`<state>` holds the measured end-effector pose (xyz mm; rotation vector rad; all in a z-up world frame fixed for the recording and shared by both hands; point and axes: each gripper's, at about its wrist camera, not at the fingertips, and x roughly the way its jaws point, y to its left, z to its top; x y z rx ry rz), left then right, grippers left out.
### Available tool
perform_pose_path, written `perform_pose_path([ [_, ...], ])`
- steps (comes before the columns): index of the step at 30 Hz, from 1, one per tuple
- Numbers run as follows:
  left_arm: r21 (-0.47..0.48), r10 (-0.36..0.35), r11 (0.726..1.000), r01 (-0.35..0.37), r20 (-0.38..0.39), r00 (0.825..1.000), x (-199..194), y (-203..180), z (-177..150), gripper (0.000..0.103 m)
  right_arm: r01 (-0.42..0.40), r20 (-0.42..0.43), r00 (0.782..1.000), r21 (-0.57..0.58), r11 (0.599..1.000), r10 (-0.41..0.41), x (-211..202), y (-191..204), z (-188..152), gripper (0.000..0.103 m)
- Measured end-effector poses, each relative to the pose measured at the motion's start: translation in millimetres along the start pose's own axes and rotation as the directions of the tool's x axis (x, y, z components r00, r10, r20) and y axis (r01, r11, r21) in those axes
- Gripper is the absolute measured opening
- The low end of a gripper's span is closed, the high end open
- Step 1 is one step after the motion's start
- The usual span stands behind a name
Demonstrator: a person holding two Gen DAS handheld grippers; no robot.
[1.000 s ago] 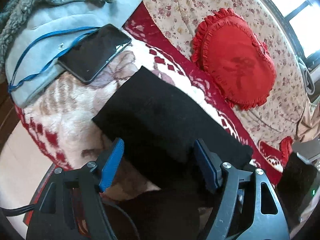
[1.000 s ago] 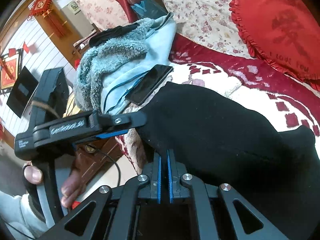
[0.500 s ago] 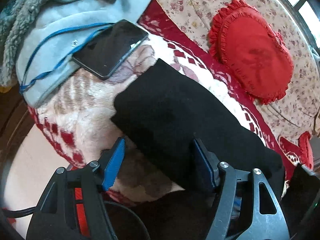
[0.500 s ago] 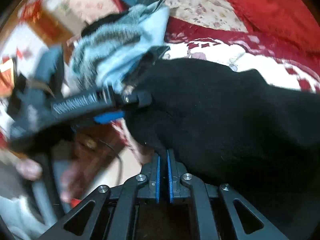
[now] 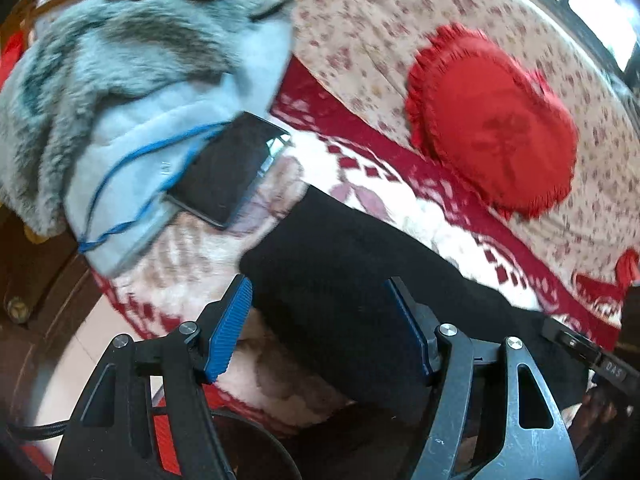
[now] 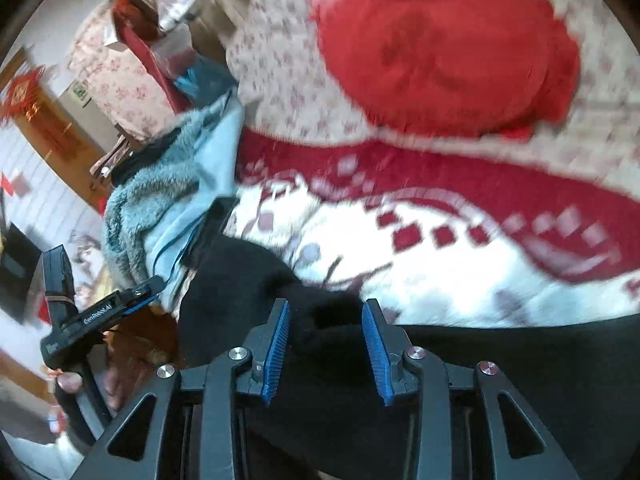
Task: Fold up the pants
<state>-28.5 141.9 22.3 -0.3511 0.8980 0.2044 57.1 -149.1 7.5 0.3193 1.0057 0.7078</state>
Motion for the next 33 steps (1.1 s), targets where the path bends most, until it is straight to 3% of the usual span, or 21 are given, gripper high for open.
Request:
perform_pose_path([
  [2,0.042,0.013,0.999,-0.012,-0.028,1.0,14.4,-14.5,-4.0,0.068,-0.049,-0.058,0.997,0.008,0.999,0.05,16.7,-2.8,-0.2,0.036],
  [3,0.054,0.017,0.998,-0.016,-0.034,0.999,18.6,-19.0,-5.5,0.068,-0.051,-0.067,0.996,-0.004,0.999,0.051,24.2,-1.2,-0.2,0.031],
  [4,0.072,0.03,0.997,-0.027,-0.045,0.999,25.2,-24.6,-7.3,0.068,-0.051,-0.065,0.997,-0.017,0.999,0.049,27.1,-1.3,-1.0,0.018],
  [9,0.096,0.056,0.994,-0.05,-0.052,0.997,41.0,-40.2,-6.9,0.068,0.033,0.045,0.999,-0.075,0.997,-0.03,14.3,-2.8,13.5,0.009],
  [11,0.094,0.061,0.994,-0.057,-0.044,0.997,45.5,-43.0,-7.5,0.068,0.139,0.091,0.987,-0.101,0.985,-0.13,15.7,-6.6,21.4,0.009],
  [12,0.105,0.074,0.992,-0.069,-0.05,0.996,50.3,-45.6,-8.3,0.068,0.176,0.074,0.983,-0.092,0.98,-0.17,25.8,-12.9,22.3,0.009],
  [15,0.165,0.121,0.98,-0.111,-0.049,0.991,58.8,-51.8,-13.4,0.069,0.165,-0.018,0.986,-0.066,0.984,-0.166,52.1,-24.5,14.6,0.009],
  [20,0.155,0.097,0.984,-0.085,-0.07,0.993,50.9,-44.2,-10.7,0.069,0.141,0.047,0.989,-0.004,0.99,-0.141,15.6,-25.6,12.9,0.018],
  [24,0.116,0.073,0.991,-0.067,-0.056,0.996,37.7,-36.9,-11.0,0.069,0.135,0.088,0.988,-0.077,0.988,-0.128,-25.7,-0.1,1.8,0.018],
  [28,0.146,0.112,0.984,-0.098,-0.086,0.99,43.7,-36.7,-22.3,0.069,0.054,-0.005,0.998,-0.19,0.98,-0.056,-12.7,35.8,-29.6,0.018],
  [29,0.148,0.121,0.983,-0.105,-0.097,0.988,46.5,-36.3,-25.5,0.069,0.053,-0.029,0.998,-0.205,0.977,-0.06,-4.1,39.3,-36.4,0.018],
  [32,0.13,0.12,0.986,-0.106,-0.108,0.987,43.8,-34.0,-26.7,0.069,0.14,-0.126,0.977,-0.223,0.965,-0.171,36.6,35.5,-60.2,0.018],
  [33,0.131,0.115,0.986,-0.101,-0.111,0.987,40.9,-34.8,-25.0,0.069,0.132,-0.141,0.977,-0.212,0.968,-0.163,39.9,32.6,-64.5,0.018],
])
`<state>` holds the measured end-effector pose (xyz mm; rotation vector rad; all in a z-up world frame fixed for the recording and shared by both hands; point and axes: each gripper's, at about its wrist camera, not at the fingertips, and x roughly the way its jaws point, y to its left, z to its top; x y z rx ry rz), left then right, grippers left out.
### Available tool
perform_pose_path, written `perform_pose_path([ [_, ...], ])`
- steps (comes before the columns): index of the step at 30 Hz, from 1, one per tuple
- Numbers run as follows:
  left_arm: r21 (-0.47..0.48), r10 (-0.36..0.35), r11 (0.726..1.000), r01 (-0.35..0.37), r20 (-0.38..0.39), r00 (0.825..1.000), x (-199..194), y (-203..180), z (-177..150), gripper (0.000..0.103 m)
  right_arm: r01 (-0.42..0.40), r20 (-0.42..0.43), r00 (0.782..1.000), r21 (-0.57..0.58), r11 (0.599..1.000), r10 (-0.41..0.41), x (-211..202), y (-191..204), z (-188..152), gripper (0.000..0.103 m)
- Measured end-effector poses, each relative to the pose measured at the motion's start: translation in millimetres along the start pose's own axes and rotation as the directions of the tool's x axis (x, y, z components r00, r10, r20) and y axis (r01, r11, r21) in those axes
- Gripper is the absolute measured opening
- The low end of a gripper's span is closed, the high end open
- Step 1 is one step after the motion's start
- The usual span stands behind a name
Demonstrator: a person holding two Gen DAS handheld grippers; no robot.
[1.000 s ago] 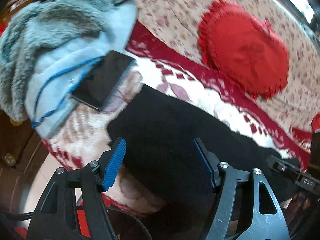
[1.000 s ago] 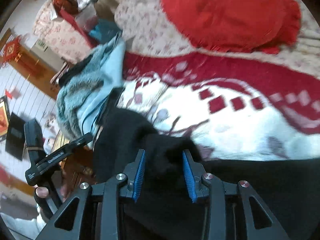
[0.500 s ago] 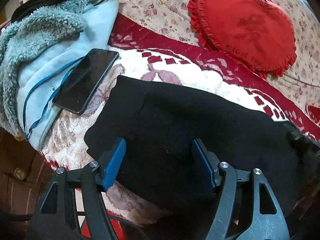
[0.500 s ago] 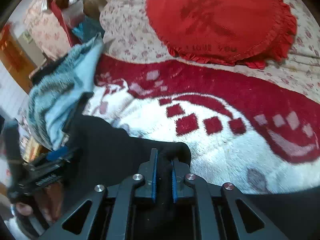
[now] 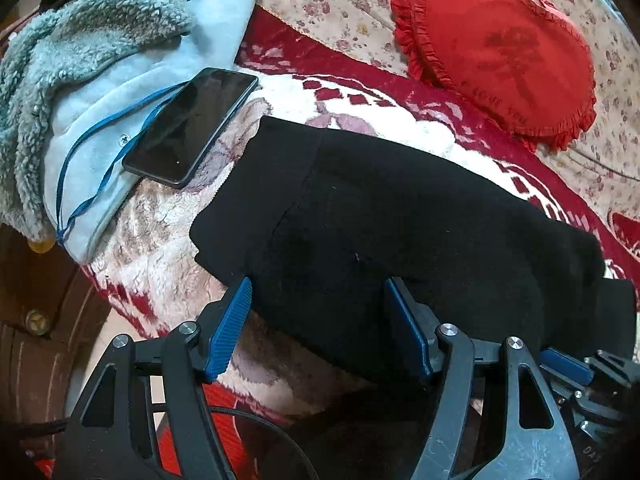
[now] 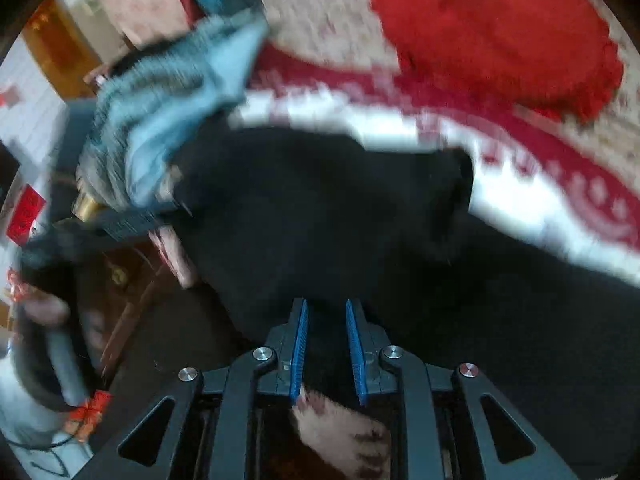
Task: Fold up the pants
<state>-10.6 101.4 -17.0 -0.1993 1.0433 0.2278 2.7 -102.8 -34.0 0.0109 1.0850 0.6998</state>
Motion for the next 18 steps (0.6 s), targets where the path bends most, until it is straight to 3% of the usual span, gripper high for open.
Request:
perform_pose_path([
  [3,0.002,-0.012,1.0,0.012,0.035,0.999,-15.3,-2.0,4.8,0.069,-0.041,0.069,0.997,0.028,0.999,0.039,-29.6,-8.4,-0.3,0.018],
  [5,0.003,-0.033,0.999,0.033,0.056,0.998,-26.3,-7.7,9.2,0.069,0.001,0.139,0.99,0.055,0.998,-0.009,-62.0,-24.5,-5.0,0.021],
  [9,0.014,-0.11,0.994,0.109,0.046,0.993,-34.4,-29.0,14.5,0.069,0.173,0.225,0.95,0.2,0.964,-0.217,-126.3,-89.5,-30.2,0.034],
  [12,0.048,-0.142,0.989,0.142,0.017,0.99,-31.0,-50.1,14.8,0.069,0.341,0.166,0.897,0.333,0.879,-0.411,-153.0,-148.5,-52.7,0.034],
  [14,0.081,-0.136,0.988,0.135,0.01,0.991,-28.8,-64.4,13.0,0.069,0.399,0.133,0.87,0.378,0.835,-0.476,-159.9,-179.4,-66.6,0.035],
  [18,0.12,-0.119,0.986,0.118,-0.004,0.993,-24.6,-79.8,11.5,0.069,0.346,0.107,0.9,0.412,0.843,-0.423,-146.3,-212.3,-76.5,0.04],
])
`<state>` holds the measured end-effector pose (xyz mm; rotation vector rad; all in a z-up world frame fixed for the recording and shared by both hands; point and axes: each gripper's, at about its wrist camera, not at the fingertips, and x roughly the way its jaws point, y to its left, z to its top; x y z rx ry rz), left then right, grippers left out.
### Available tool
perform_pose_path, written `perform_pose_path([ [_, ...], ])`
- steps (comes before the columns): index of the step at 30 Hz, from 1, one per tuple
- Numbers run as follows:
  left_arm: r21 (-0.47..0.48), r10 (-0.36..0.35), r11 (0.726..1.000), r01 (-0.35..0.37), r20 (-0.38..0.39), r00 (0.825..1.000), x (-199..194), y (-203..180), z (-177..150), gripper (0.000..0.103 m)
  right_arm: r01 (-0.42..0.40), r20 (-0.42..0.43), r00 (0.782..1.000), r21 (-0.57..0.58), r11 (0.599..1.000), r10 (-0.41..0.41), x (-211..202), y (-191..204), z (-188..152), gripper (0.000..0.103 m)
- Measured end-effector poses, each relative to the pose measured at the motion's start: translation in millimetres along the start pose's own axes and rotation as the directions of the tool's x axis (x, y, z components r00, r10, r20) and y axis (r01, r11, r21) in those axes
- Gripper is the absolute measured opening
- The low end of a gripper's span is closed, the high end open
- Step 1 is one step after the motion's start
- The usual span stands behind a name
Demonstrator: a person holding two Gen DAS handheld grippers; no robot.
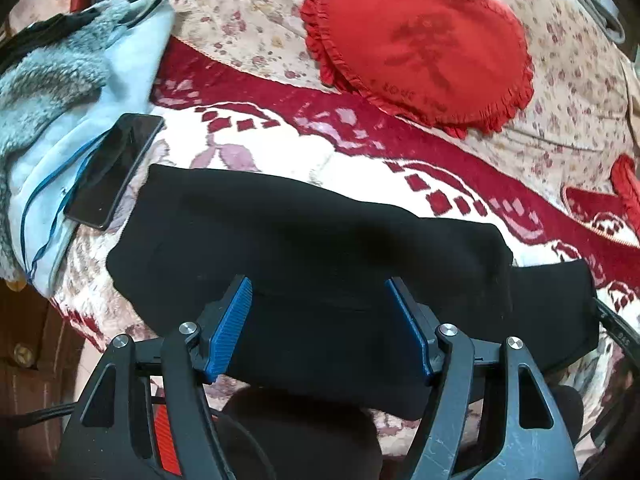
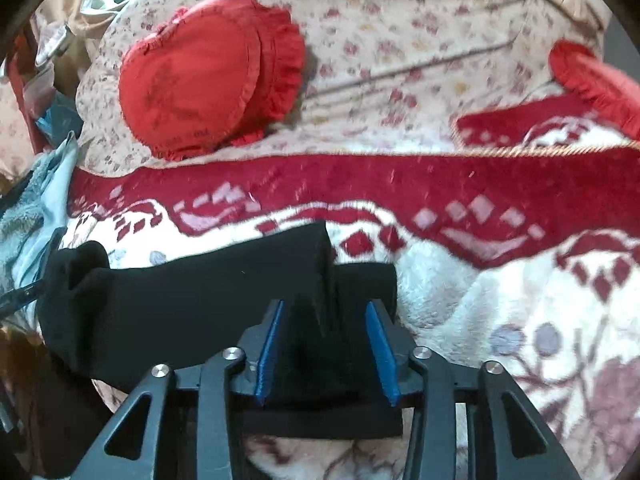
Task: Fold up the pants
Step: 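Press the folded pants flat with the right gripper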
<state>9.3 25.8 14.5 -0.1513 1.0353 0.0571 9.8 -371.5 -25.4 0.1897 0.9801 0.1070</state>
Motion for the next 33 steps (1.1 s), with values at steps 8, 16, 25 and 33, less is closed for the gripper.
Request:
perform_pose_path([
  [8,0.016,0.004,1.0,-0.004,0.007,1.0,-4.0,-8.2,1.4,0.069,-0.068,0.083,0.994,-0.019,0.998,0.069,-6.5,5.3,-2.2,0.008],
  [16,-0.013,0.0,1.0,0.0,-0.022,1.0,6.1,-4.6,-4.7,0.069,0.003,0.05,0.999,0.048,0.999,-0.006,-19.0,-24.8,-24.0,0.008],
  [25,0.018,-0.003,1.0,0.002,0.022,1.0,-7.7,-17.0,-7.2,0.069,0.033,0.13,0.99,0.111,0.993,-0.047,-41.5,-28.9,-20.2,0.026],
  [33,0.097,-0.042,0.995,0.037,0.046,0.998,-16.0,-56.2,-8.7,0.069,-0.097,0.121,0.988,0.025,0.995,0.094,-39.7,19.3,-17.7,0.026],
])
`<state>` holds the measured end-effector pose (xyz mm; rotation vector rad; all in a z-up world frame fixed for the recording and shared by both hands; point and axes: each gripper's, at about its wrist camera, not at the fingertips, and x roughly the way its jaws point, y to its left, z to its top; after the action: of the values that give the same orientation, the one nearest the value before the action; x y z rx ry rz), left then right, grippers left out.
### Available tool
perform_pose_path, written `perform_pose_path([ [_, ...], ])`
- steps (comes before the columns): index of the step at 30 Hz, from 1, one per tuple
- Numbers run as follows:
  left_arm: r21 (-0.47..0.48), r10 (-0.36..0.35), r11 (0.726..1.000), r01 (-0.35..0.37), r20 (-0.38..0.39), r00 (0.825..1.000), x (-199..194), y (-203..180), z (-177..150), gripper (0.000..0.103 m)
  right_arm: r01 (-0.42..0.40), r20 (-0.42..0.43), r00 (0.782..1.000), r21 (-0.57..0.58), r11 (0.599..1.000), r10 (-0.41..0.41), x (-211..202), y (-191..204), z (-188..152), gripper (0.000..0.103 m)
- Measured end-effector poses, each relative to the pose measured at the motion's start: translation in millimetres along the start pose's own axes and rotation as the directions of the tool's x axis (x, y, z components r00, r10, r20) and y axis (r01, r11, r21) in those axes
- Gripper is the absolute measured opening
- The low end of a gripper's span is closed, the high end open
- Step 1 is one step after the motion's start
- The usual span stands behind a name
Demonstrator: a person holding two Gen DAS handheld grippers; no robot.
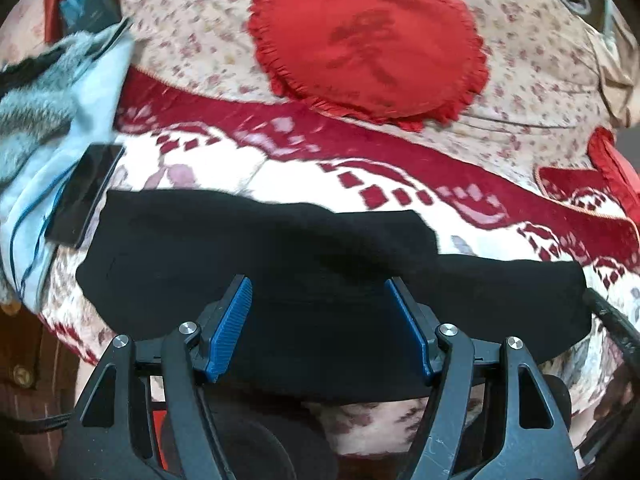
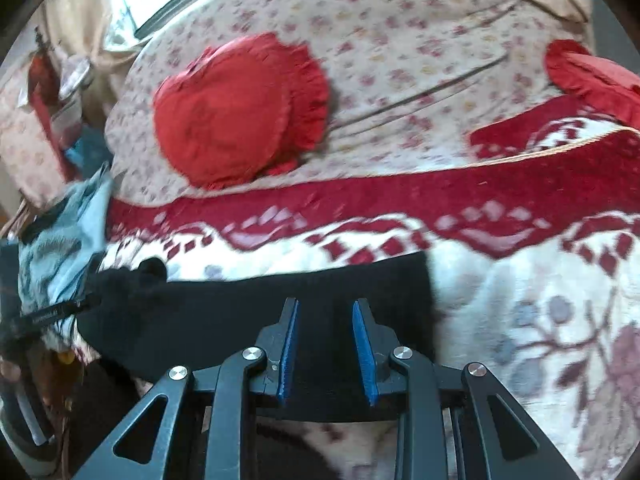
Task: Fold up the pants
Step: 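Press the folded pants flat with the right gripper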
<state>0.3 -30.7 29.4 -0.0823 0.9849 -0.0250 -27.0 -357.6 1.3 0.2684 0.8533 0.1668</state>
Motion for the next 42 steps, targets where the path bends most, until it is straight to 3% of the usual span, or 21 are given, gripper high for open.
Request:
perform_pose_path([
  [5,0.046,-0.004,0.999,0.001,0.049,0.999,-8.4,-19.9,2.2,0.069,0.01,-0.061,0.998,-0.003,1.0,-0.01,19.2,6.9,-10.7,0.026],
  [17,0.113,-0.02,0.994,0.012,0.071,0.997,-5.4,-54.8,-0.2,0.069,0.029,-0.082,0.996,0.027,0.999,-0.027,20.1,-12.5,-20.2,0.028],
  [22,0.15,-0.006,0.989,-0.006,0.085,0.996,-5.3,-67.9,-2.2,0.069,0.019,-0.075,0.997,0.037,0.999,-0.016,18.7,-15.1,-22.8,0.029],
  [30,0.183,-0.031,0.983,0.015,0.085,0.996,-3.4,-88.4,-3.1,0.069,0.045,-0.07,0.997,0.032,0.998,-0.043,13.7,-22.9,-26.4,0.032],
  [42,0.267,-0.06,0.963,0.043,0.057,0.997,11.1,-126.5,-2.8,0.069,0.012,-0.035,0.999,0.072,0.997,-0.01,0.5,-41.2,-28.4,0.037],
])
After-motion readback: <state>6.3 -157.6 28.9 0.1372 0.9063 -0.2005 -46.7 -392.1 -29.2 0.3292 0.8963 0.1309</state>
